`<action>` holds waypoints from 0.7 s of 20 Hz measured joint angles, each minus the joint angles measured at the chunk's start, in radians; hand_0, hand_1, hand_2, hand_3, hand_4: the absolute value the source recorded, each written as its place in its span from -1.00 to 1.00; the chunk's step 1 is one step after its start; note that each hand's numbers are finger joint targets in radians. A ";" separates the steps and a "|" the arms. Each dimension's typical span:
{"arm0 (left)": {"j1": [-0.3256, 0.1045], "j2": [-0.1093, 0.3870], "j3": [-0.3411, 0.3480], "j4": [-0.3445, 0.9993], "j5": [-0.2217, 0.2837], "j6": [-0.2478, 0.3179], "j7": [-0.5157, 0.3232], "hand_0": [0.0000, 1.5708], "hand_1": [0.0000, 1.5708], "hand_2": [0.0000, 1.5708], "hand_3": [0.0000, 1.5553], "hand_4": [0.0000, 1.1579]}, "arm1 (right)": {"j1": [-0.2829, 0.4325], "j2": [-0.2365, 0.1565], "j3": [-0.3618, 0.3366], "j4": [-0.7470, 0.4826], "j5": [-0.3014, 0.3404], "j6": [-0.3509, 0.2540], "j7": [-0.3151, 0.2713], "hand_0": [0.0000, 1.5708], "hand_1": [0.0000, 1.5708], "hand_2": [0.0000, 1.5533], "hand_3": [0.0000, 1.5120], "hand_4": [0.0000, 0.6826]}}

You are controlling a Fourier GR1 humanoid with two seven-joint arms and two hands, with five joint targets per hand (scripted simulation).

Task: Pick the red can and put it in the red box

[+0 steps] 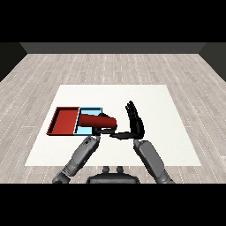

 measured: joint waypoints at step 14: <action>0.025 0.236 0.198 -0.096 -0.053 -0.039 0.135 1.00 1.00 1.00 0.91 0.92 | 0.283 -0.142 -0.180 -0.192 -0.105 0.145 -0.030 -1.00 -1.00 -1.00 -1.00 -1.00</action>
